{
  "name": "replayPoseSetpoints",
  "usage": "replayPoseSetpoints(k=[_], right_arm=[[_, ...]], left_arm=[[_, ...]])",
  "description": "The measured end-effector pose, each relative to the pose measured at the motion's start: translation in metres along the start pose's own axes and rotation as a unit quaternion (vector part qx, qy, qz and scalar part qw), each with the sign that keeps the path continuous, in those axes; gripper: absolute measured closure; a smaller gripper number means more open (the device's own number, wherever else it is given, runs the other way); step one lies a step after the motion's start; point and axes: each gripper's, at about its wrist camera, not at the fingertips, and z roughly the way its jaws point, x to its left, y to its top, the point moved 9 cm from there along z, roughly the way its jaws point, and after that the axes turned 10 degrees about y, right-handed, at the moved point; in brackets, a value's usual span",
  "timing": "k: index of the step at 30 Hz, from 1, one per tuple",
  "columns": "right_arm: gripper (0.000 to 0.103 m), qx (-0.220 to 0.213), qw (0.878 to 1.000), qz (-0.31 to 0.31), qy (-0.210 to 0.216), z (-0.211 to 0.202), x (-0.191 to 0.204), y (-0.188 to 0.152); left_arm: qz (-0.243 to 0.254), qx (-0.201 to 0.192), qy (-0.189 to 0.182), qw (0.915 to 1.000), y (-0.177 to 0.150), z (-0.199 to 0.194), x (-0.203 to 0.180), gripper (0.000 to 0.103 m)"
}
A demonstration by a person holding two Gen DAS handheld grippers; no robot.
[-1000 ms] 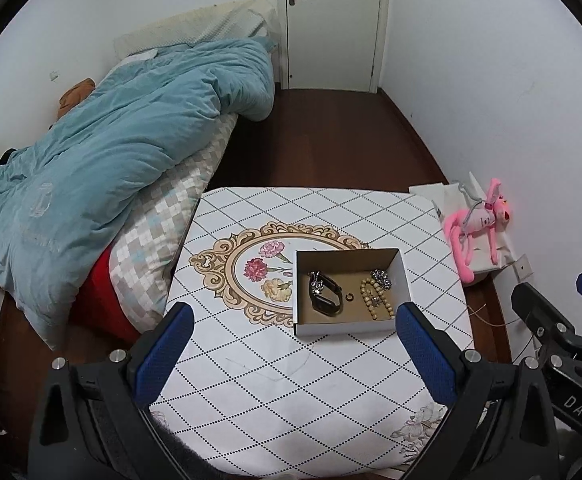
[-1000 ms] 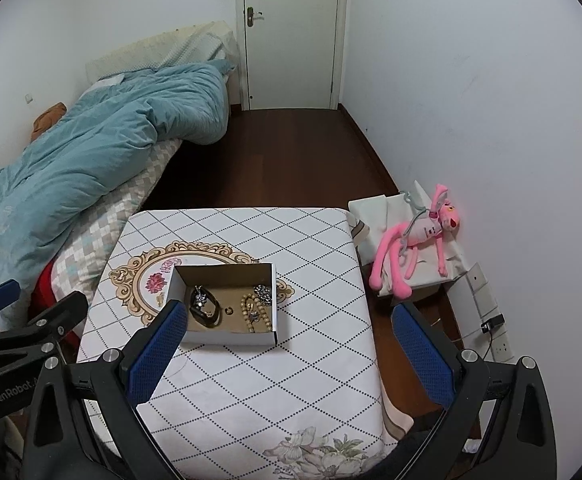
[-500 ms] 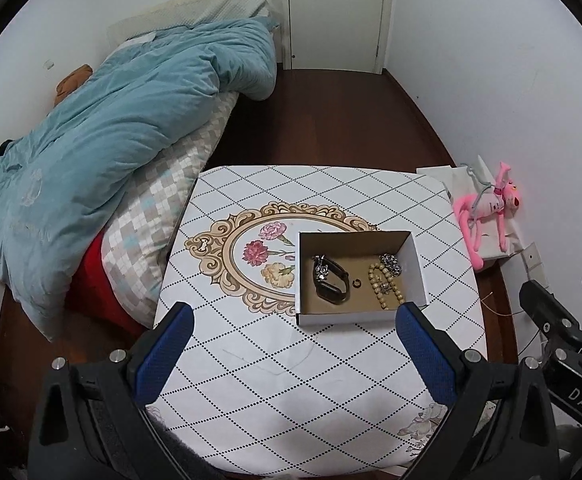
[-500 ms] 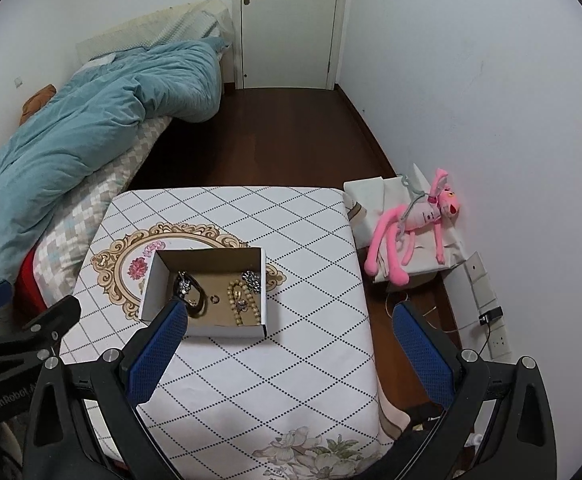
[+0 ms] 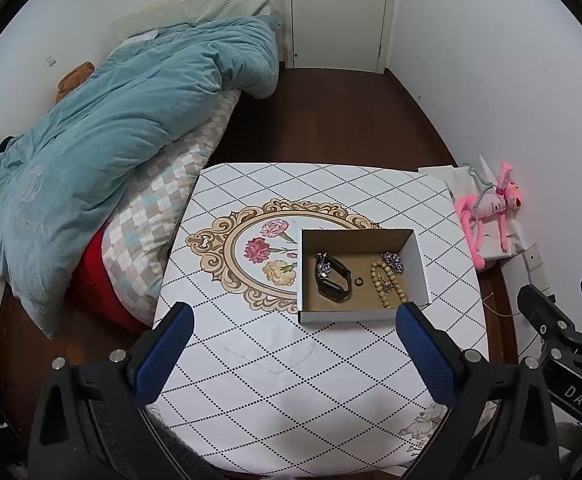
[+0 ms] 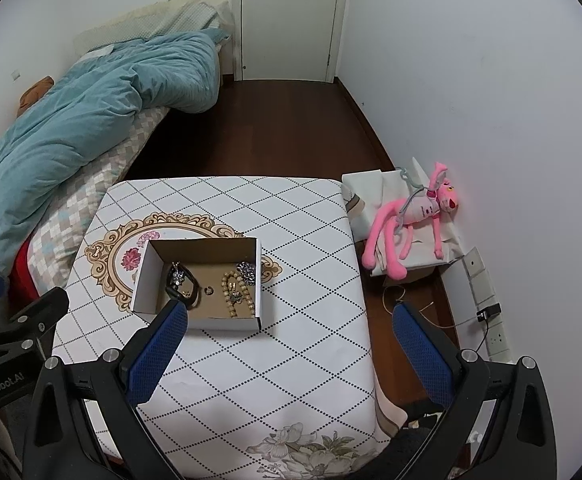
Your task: Organize jewelry
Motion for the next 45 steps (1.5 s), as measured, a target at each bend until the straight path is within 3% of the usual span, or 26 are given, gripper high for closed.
replayPoseSetpoints(k=[45], right_arm=[[0.000, 0.018, 1.000, -0.004, 0.006, 0.007, 0.002, -0.009]], left_arm=[[0.007, 0.003, -0.004, 1.0000, -0.009, 0.003, -0.001, 0.000]])
